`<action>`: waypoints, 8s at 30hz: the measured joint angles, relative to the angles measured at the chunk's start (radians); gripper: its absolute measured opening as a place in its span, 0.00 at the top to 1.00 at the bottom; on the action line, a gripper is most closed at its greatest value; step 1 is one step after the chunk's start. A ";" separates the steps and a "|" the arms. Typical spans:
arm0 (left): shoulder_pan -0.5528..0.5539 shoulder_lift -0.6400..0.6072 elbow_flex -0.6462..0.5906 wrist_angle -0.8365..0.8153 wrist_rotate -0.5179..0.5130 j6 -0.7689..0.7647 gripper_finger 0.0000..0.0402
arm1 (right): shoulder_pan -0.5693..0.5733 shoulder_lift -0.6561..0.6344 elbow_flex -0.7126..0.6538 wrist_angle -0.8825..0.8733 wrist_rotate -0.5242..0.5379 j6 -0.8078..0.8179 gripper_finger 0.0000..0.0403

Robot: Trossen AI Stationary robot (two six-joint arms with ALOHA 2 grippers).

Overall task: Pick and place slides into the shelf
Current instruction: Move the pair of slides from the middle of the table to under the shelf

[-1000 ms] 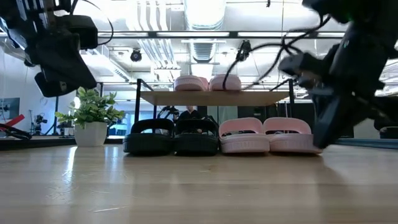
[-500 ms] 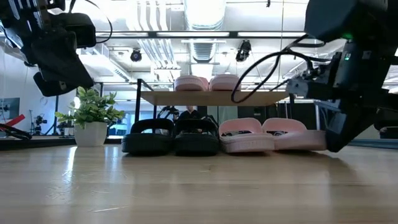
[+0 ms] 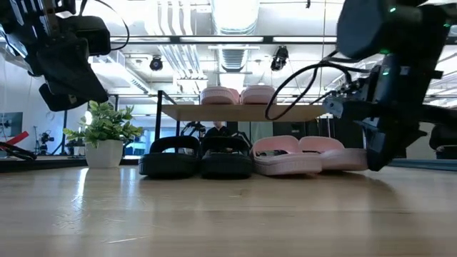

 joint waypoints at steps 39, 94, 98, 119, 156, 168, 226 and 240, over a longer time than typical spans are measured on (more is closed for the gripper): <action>0.000 0.000 0.000 0.008 0.000 -0.001 1.00 | -0.126 0.276 0.309 0.253 -0.027 -0.459 0.98; -0.041 0.511 0.122 0.372 0.052 0.089 1.00 | -0.076 0.338 0.704 0.141 -0.042 -0.790 0.98; -0.041 0.604 0.170 0.372 -0.029 0.098 1.00 | -0.032 0.241 0.704 0.067 0.150 -0.734 0.98; 0.223 0.673 0.180 0.243 -0.104 0.229 1.00 | 0.101 0.051 0.701 -0.198 0.358 -0.511 0.98; 0.365 0.637 0.180 0.231 -0.150 0.307 1.00 | 0.225 -0.012 0.687 -0.417 0.367 -0.188 0.98; 0.150 0.613 0.231 0.439 -0.001 0.359 1.00 | 0.225 -0.022 0.686 -0.469 0.351 -0.189 0.98; -0.069 0.230 0.179 0.086 -0.104 0.272 1.00 | 0.112 -0.063 0.148 0.395 0.047 -0.127 0.98; -0.100 -0.021 0.098 0.081 -0.158 0.314 1.00 | -0.090 0.030 0.077 0.461 -0.117 -0.303 0.98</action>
